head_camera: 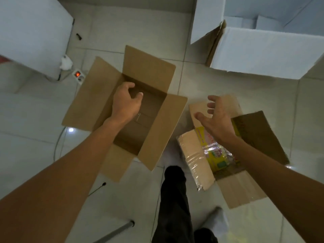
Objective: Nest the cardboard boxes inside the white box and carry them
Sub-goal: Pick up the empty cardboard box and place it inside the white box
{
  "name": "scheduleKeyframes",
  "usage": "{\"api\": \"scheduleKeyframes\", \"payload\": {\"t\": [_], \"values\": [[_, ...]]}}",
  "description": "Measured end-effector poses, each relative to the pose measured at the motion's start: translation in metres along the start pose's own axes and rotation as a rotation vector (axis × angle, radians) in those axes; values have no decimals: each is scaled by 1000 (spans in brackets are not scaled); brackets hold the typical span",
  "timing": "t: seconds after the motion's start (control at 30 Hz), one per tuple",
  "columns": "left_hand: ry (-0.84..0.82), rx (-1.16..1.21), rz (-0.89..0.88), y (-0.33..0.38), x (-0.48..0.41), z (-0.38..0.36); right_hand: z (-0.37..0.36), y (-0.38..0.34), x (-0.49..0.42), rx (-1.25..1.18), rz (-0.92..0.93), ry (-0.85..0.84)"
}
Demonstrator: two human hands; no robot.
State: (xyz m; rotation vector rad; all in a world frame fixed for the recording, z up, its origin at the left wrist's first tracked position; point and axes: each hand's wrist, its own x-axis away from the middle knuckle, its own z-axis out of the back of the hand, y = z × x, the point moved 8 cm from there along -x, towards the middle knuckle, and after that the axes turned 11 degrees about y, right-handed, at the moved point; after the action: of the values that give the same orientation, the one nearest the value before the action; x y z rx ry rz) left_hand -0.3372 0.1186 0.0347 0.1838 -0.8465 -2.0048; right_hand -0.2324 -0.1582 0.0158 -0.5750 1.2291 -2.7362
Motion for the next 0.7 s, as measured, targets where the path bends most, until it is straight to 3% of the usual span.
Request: {"api": "scheduleKeyframes", "payload": {"t": [0.2, 0.37, 0.6, 0.7], "values": [[92, 39, 129, -88, 72, 31, -30, 12, 58, -1, -32, -63], [110, -3, 291, -166, 120, 29, -68, 6, 75, 145, 76, -184], [294, -222, 458, -247, 119, 51, -114, -32, 34, 361, 265, -99], [376, -199, 682, -278, 123, 60, -135, -52, 10, 477, 357, -78]]}}
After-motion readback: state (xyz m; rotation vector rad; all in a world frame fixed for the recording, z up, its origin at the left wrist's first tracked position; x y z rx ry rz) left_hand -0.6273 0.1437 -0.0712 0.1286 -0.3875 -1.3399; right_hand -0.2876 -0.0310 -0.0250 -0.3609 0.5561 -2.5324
